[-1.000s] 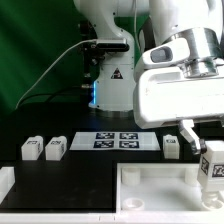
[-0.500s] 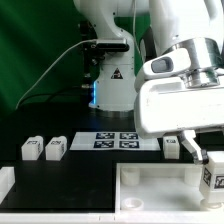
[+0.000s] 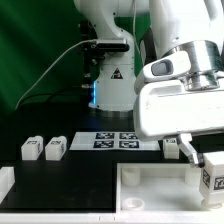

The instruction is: Assemble one leg

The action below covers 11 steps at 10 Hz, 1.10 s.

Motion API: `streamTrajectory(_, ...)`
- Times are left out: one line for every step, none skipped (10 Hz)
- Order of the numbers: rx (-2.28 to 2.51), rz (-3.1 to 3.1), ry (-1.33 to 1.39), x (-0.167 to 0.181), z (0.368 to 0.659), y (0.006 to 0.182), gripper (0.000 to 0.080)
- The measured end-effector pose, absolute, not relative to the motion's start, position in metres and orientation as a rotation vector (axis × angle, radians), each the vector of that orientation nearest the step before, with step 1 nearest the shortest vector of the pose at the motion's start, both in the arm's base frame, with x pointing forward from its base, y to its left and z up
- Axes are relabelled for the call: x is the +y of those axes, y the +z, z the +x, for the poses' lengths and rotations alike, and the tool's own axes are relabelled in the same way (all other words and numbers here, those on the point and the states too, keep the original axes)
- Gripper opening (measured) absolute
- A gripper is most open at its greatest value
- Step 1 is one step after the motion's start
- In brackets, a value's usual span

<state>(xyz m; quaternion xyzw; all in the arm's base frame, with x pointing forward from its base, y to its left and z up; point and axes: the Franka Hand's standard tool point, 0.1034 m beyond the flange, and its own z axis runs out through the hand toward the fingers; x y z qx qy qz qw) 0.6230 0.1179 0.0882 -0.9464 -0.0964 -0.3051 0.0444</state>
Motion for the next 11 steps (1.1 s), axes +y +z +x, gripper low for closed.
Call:
streamTrajectory(-0.295, -2.892, -0.932, 0.1179, 0.6229, 0.0881, 0.0503)
streamTrajectory(-0.295, -2.893, -0.929, 0.1179, 0.6227, 0.0877, 0.0503)
streamTrajectory(-0.295, -2.893, -0.928, 0.1179, 0.6226, 0.0876, 0.0618)
streamTrajectory(-0.295, -2.893, -0.928, 0.1179, 0.6226, 0.0875, 0.0640)
streamTrajectory(-0.295, -2.893, -0.928, 0.1179, 0.6226, 0.0875, 0.0640)
streamTrajectory(-0.295, -2.893, -0.928, 0.1179, 0.6225, 0.0874, 0.0648)
streamTrajectory(-0.295, -2.893, -0.928, 0.1179, 0.6225, 0.0874, 0.0648)
streamTrajectory(-0.295, -2.893, -0.928, 0.1179, 0.6225, 0.0873, 0.0649)
streamTrajectory(-0.295, -2.893, -0.928, 0.1179, 0.6225, 0.0873, 0.0649)
streamTrajectory(-0.295, -2.893, -0.928, 0.1179, 0.6225, 0.0873, 0.0649)
streamTrajectory(-0.298, -2.903, -0.890, 0.1184, 0.6207, 0.0848, 0.0649)
